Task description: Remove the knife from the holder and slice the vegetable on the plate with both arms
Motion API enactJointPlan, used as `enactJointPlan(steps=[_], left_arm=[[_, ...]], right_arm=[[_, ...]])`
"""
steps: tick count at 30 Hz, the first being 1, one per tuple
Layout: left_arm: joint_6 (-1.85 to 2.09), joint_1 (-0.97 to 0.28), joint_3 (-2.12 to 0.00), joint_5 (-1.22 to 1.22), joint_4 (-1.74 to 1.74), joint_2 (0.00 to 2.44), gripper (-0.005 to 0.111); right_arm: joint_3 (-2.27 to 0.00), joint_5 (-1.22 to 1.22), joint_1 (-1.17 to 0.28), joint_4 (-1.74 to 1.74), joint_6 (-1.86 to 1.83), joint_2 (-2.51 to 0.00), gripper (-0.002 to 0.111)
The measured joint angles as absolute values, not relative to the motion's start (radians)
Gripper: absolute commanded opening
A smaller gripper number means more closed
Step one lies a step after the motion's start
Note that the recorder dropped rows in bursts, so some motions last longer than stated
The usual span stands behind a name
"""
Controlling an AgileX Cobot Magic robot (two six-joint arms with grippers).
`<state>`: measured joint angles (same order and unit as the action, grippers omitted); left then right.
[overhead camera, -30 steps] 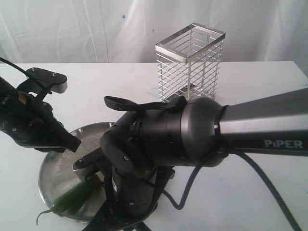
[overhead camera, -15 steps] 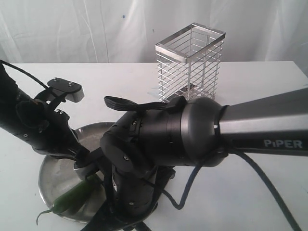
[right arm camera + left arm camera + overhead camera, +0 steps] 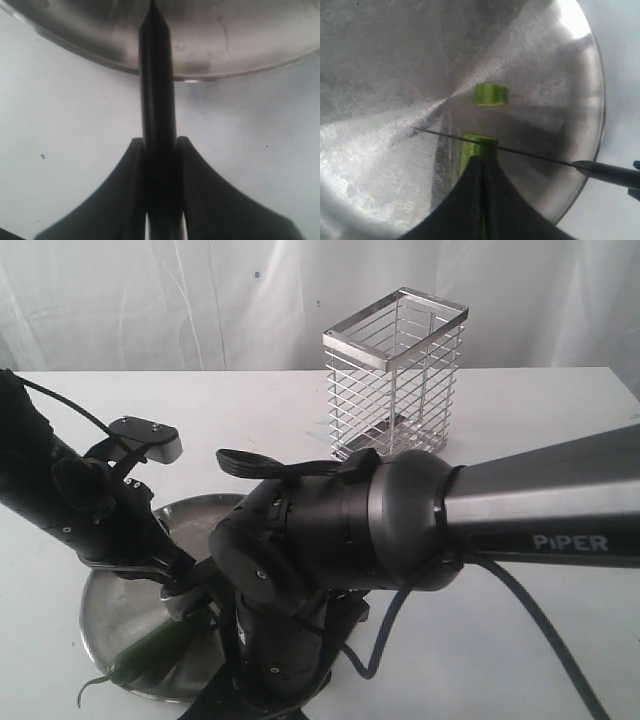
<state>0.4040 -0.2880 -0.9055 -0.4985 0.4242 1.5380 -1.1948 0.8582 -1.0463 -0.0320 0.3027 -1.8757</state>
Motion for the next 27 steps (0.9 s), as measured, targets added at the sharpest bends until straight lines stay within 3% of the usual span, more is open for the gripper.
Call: enactJointPlan(steps=[27], left_arm=[[0.398,-0.282,-0.906,-0.442,0.408,1.548,0.0]], right_arm=[[-1.194,0.842,-1.046,-0.095,0.35,-1.874,0.0]])
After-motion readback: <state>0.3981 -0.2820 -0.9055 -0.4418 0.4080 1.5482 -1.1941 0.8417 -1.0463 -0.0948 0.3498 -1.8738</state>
